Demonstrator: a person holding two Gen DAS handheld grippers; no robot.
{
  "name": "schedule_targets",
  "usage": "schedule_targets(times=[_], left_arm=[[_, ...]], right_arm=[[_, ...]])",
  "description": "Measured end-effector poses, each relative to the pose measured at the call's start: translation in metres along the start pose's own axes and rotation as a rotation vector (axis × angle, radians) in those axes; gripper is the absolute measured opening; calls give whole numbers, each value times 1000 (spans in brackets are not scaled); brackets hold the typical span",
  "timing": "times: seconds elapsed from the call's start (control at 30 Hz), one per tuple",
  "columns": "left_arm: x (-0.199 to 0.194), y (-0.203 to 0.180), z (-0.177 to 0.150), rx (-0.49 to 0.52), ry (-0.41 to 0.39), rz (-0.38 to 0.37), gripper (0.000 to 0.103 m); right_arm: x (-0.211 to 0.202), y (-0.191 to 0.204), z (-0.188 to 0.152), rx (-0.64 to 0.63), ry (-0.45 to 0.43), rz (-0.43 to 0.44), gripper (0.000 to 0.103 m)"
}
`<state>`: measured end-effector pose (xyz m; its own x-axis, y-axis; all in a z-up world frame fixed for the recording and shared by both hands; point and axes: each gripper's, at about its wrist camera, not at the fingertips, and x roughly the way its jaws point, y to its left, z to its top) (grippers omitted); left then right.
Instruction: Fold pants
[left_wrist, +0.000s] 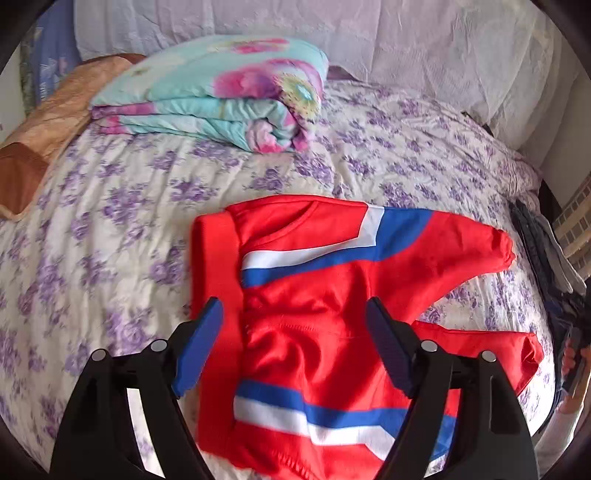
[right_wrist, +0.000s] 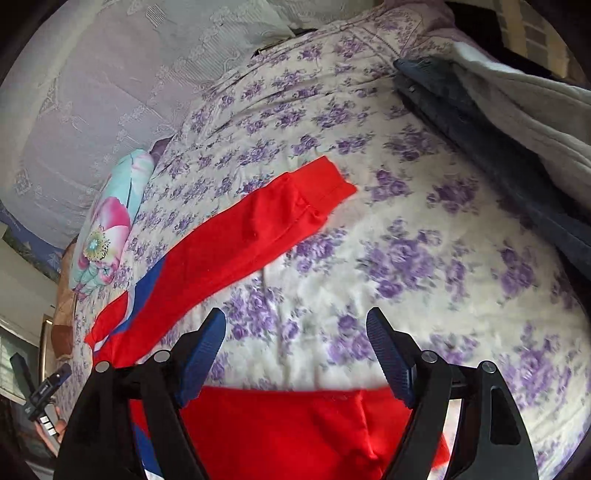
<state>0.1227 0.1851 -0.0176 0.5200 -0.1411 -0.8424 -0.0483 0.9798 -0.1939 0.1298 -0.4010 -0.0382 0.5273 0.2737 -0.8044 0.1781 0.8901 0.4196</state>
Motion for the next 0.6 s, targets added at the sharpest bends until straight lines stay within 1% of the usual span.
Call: schedule_targets(times=[0.07,0.13,0.17,0.2,0.27,0.3,0.33,0.37,0.4,0.43,0.47,0.5,0.57,0.6], left_arm=[[40,-1,14,19,81,43,75],[73,5,19,12,150,78,63],[85,10,21,2,171,83,62],[91,14,21,-9,170,77,62],[92,15,22,5,144,79,63],[92,13,22,13,140,86,63],[93,12,22,15,135,92,63],[94,11,21,18,130,99,63],[94,9,21,23,124,109,63],[93,7,19,30,116,122,61],[91,4,18,43,109,135,59],[90,1,17,61,106,142,54],[86,-2,16,89,97,152,53],[87,-3,16,94,99,142,53]], right_arm=[[35,6,20,29,42,-17,79],[65,5,37,50,63,-47,79],[78,2,45,71,70,-58,79],[90,-2,51,94,79,-58,79],[109,-8,60,129,94,-38,79],[115,-9,62,131,84,-37,74],[118,-8,64,118,55,-39,36],[121,-5,65,99,39,-47,16],[125,-5,65,101,50,-14,17],[125,-5,65,109,42,-17,16],[120,-2,64,92,32,-30,16],[114,1,63,68,25,-55,16],[92,2,59,48,0,-83,16],[82,0,57,38,-13,-97,16]])
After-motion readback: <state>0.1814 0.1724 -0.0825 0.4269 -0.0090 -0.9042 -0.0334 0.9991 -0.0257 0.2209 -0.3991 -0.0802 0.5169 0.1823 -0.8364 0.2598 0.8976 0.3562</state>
